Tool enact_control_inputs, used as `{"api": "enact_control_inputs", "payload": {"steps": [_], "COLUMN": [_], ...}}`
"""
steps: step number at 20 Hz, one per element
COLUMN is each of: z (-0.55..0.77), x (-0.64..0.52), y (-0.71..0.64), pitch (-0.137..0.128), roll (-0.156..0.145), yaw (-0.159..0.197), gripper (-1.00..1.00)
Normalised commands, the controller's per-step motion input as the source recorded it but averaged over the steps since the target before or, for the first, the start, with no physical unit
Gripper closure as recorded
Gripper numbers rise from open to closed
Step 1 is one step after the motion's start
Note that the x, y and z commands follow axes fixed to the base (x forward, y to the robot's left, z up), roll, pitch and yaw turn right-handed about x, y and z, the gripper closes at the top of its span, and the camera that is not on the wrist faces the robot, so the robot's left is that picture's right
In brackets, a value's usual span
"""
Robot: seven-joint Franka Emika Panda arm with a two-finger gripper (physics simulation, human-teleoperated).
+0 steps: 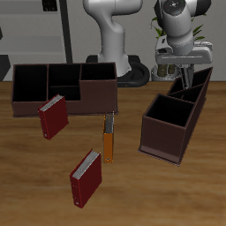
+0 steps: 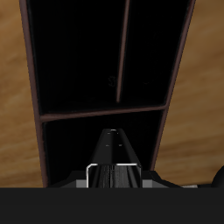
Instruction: Place the striped book into the left desk caddy's left compartment
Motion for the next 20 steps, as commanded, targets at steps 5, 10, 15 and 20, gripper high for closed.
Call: {"api": "enact_control_inputs", "payload": {"steps": [5, 10, 15, 20], "z": [0.11, -0.13, 0.08, 0.07], "x": [-0.03, 0.17, -0.05, 0.02], "y": [0.01, -0.04, 0.02, 0.01], "pitch": [-0.040, 0.016, -0.043, -0.032], "roll": [0.011, -0.033, 0.004, 0.003], "yaw": [0.021, 0.017, 0.028, 0.036], "gripper": [1.00, 1.00, 1.00, 1.00]}}
